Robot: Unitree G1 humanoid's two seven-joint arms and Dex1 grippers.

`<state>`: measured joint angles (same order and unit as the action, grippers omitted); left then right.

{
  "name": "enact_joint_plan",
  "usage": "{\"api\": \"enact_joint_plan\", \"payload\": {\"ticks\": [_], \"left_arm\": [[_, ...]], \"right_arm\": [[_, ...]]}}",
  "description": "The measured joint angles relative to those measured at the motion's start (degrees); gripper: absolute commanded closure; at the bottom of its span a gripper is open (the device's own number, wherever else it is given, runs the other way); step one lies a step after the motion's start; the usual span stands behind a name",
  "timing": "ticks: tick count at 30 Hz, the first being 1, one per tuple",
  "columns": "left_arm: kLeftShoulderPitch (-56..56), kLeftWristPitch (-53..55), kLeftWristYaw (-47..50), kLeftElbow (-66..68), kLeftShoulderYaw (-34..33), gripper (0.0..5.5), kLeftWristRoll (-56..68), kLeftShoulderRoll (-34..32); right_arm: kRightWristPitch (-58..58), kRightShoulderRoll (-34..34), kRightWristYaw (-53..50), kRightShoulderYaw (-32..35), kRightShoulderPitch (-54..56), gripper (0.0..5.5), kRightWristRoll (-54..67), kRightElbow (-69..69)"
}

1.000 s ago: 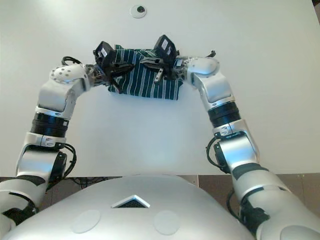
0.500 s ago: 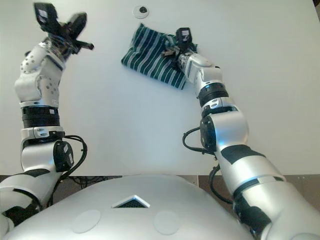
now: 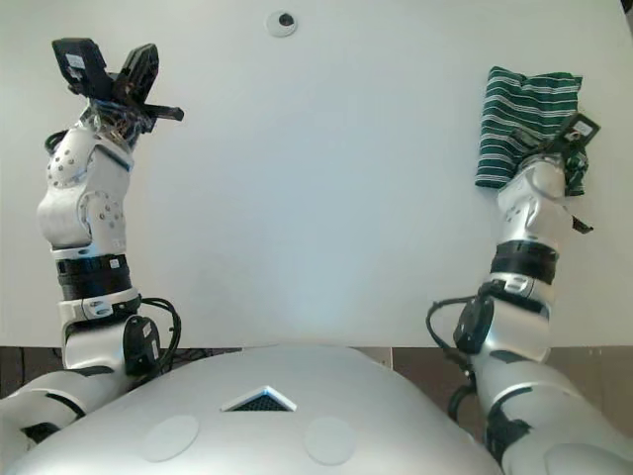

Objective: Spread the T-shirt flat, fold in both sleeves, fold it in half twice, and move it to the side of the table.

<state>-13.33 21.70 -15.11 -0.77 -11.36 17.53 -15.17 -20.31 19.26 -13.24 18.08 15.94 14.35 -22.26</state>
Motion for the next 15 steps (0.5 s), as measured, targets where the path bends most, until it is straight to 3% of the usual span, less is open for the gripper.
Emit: {"api": "enact_joint_plan", "payload": {"ticks": [5, 8, 15], "left_arm": [[4.22, -3.70, 5.67, -0.04, 1.62, 5.49, -7.45, 0.07], [7.01, -5.96, 8.05, -0.61, 4.02, 5.49, -11.35, 1.10], [9.20, -8.19, 16.11, -2.24, 3.65, 5.49, -14.65, 6.55]], "right_arm": [[5.78, -0.99, 6.07, -12.64, -1.67, 5.47, -7.83, 20.35], [7.18, -3.46, 9.91, -17.98, -3.88, 5.47, -8.22, 25.45], [7.19, -5.55, 13.06, -20.56, -6.68, 5.47, -9.94, 25.33]]}}
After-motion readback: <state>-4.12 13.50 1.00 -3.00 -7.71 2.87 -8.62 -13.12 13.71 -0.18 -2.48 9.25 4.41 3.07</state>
